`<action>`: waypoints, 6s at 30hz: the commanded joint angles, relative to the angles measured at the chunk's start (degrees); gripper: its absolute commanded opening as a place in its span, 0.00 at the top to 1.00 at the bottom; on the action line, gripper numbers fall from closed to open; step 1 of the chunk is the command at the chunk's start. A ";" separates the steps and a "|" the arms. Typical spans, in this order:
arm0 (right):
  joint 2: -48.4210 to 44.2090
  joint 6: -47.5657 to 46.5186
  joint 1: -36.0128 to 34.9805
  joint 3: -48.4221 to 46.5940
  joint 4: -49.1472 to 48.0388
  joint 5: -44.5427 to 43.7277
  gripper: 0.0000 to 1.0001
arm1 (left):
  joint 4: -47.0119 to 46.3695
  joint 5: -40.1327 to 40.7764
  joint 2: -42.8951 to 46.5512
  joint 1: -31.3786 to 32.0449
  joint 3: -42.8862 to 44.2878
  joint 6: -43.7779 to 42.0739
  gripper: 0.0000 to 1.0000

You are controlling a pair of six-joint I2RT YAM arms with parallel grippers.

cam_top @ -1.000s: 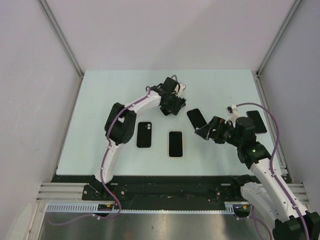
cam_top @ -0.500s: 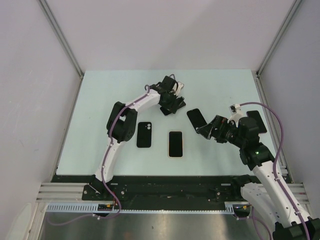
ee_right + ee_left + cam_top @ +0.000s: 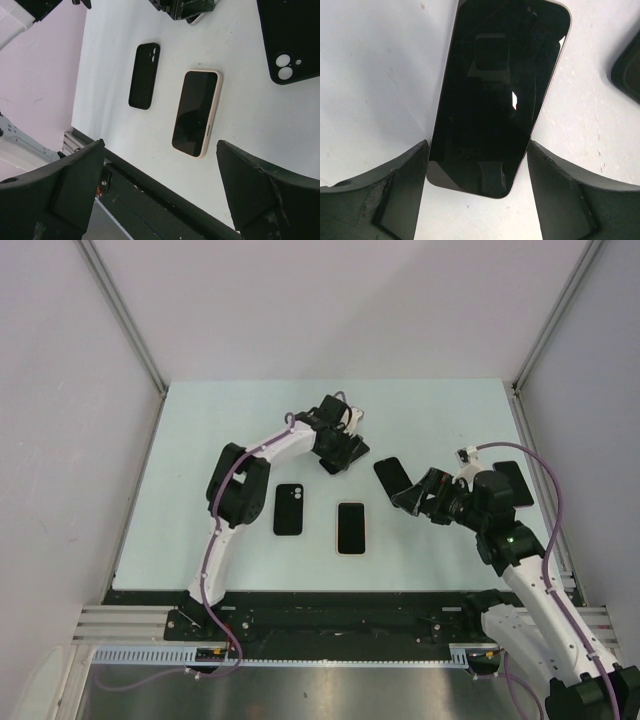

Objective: Put the phone into the phone case

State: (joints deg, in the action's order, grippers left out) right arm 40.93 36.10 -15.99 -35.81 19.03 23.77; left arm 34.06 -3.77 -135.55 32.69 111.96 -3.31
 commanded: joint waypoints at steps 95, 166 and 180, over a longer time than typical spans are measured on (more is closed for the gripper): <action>53.56 12.34 -15.56 -14.90 -43.82 5.41 1.00 | 0.66 -7.66 33.60 -16.78 -47.89 26.78 0.51; 71.22 19.01 -25.06 -22.72 -39.77 3.65 1.00 | -17.80 -13.19 44.14 -13.70 -69.42 39.08 1.00; 65.51 10.93 -22.51 -24.30 -35.64 8.13 1.00 | -15.25 -9.85 42.21 -13.97 -65.73 38.12 1.00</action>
State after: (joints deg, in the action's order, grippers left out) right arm 109.67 50.00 -39.86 -57.06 -16.40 28.14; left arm 16.86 -16.97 -91.88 18.83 44.88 35.57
